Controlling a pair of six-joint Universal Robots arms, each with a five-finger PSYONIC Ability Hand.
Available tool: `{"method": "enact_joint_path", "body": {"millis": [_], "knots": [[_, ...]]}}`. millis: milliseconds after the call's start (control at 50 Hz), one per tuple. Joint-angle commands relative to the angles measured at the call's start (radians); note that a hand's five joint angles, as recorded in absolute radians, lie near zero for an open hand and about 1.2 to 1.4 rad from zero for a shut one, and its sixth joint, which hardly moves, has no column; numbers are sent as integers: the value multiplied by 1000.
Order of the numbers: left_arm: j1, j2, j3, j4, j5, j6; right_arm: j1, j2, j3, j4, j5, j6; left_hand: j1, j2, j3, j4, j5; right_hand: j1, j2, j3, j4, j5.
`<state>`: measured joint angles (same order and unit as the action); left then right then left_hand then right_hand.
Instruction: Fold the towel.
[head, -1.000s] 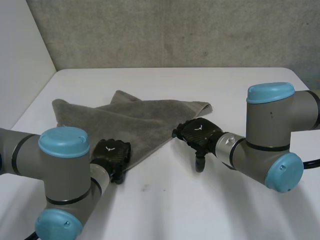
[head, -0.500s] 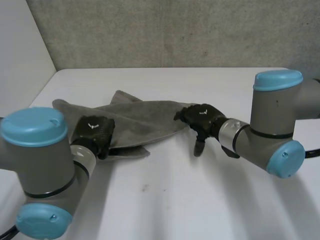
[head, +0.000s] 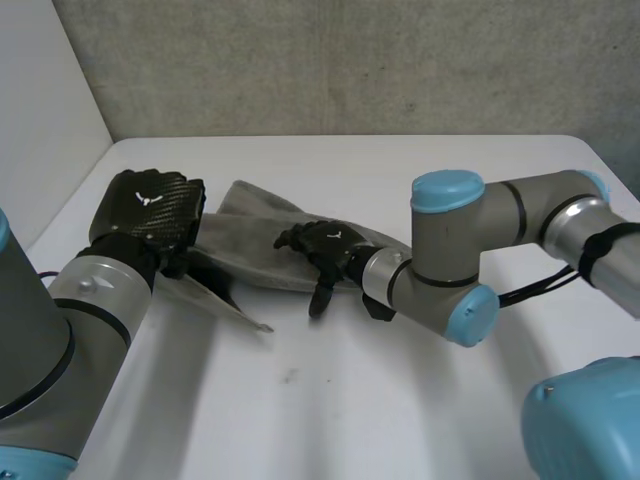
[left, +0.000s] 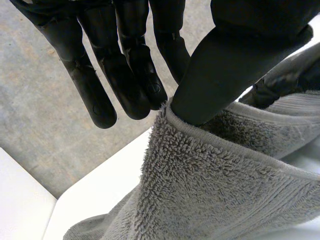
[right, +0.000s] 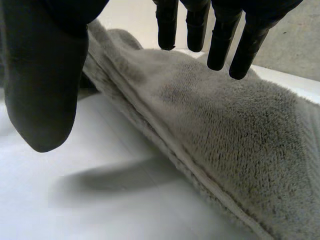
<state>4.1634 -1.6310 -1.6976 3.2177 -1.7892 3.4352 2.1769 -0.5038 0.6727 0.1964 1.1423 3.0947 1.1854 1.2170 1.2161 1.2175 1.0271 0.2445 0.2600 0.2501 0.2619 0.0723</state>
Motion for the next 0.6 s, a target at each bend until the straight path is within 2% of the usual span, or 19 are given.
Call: {"method": "enact_joint_path", "body": {"millis": [20,40,100,320,340,360,400,420,440,600], "knots": [[21,43,-25,2,-1,-1,-22,91,-163,-2,140,-14,211,179,180,179,195,172,156,166,154,169],[21,43,-25,2,-1,-1,-22,91,-163,-2,140,-14,211,179,180,179,195,172,157,167,155,170],[66,75,-43,4,2,-4,-92,102,-202,0,217,-40,211,179,180,179,195,213,198,208,196,211],[119,89,-48,8,4,-4,-180,90,-186,12,264,-110,211,179,180,179,195,498,482,492,480,495],[127,89,-47,10,5,-4,-190,84,-182,18,267,-111,211,179,180,179,195,594,579,588,577,592],[127,89,-47,10,5,-4,-190,83,-182,18,267,-111,211,179,180,179,195,595,580,589,578,593],[139,86,-43,11,7,-5,-207,73,-174,24,260,-113,211,179,180,179,195,908,892,902,890,905],[139,86,-43,11,7,-5,-207,73,-174,24,260,-113,211,179,180,179,195,909,894,904,892,907],[147,82,-43,13,7,-5,-218,68,-170,29,255,-113,211,179,180,179,195,1149,1134,1144,1132,1147],[152,57,-33,16,39,-7,-241,-28,-82,47,238,-107,211,179,180,179,195,1152,1136,1146,1134,1149]]}}
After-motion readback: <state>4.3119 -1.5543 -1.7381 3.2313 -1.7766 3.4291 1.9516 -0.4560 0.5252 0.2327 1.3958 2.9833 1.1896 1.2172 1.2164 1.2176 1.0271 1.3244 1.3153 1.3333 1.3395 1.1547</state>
